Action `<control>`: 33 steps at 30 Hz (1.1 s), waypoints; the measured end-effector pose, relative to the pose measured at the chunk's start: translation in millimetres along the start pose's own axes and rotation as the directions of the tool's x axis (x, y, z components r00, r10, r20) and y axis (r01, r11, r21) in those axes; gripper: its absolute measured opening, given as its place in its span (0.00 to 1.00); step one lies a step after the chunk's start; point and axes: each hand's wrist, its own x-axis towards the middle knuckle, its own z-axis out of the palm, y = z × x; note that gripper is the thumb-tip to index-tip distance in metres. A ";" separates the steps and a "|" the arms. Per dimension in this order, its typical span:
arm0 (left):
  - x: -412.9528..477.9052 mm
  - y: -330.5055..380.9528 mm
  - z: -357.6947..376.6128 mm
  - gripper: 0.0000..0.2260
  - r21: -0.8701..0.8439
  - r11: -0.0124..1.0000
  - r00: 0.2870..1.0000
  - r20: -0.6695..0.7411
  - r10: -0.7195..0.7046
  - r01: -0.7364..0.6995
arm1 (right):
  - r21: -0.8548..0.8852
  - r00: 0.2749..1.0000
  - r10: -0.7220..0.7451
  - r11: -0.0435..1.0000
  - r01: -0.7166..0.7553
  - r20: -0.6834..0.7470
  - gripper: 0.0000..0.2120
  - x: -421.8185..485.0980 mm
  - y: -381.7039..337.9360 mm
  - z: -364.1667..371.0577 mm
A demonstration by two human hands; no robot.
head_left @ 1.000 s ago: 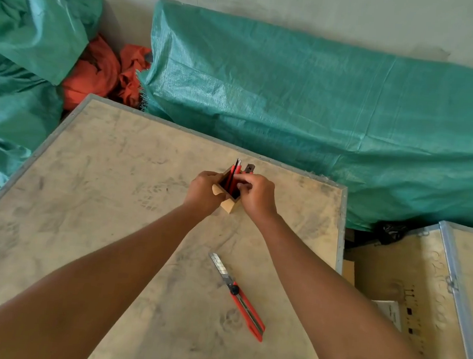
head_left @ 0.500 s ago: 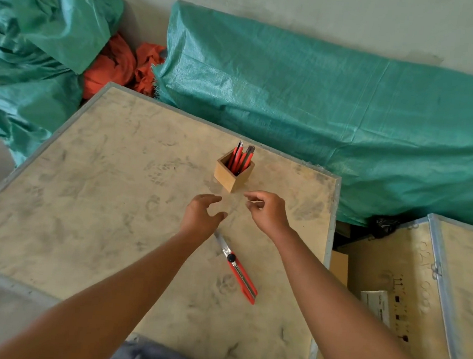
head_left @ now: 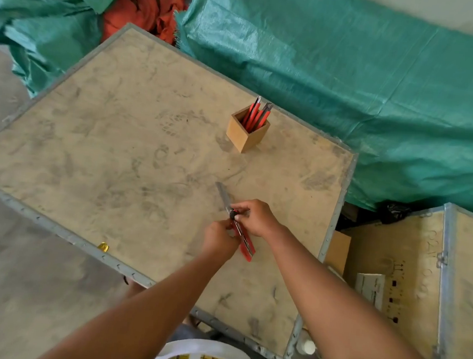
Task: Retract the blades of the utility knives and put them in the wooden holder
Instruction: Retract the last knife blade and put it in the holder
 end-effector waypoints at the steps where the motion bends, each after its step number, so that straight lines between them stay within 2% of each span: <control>1: -0.7 -1.2 1.0 0.07 -0.006 1.000 1.000 -0.004 -0.006 0.006 | -0.010 1.000 -0.010 1.000 0.010 -0.002 0.17 0.1 1.2 2.4; 7: -5.0 -3.1 0.2 0.15 -0.053 0.998 0.999 -0.030 0.022 -0.024 | 0.024 0.999 -0.001 1.000 0.002 -0.052 0.11 -0.7 8.0 6.2; 12: -9.8 -5.3 -6.8 0.25 -0.151 0.988 0.999 0.012 0.041 -0.038 | 0.245 0.995 0.077 0.968 -0.060 -0.059 0.10 -10.2 8.3 0.1; 19: -27.8 0.4 -41.6 0.20 -0.196 0.977 0.985 0.126 0.114 -0.088 | 0.442 0.984 0.056 0.897 0.026 -0.171 0.10 -31.6 -16.2 -25.5; 23: -38.8 9.4 -62.9 0.20 -0.228 0.960 0.976 0.105 0.192 -0.165 | 0.530 0.978 0.014 0.842 0.100 -0.207 0.12 -41.6 -30.5 -35.9; 29: -48.3 26.2 -89.8 0.18 -0.311 0.931 0.971 0.075 0.226 -0.193 | 0.529 0.963 -0.058 0.826 0.194 -0.262 0.13 -56.5 -50.8 -44.6; 33: -54.1 37.7 -99.0 0.15 -0.375 0.908 0.972 0.058 0.226 -0.189 | 0.433 0.967 -0.121 0.877 0.209 -0.223 0.13 -69.6 -63.8 -44.4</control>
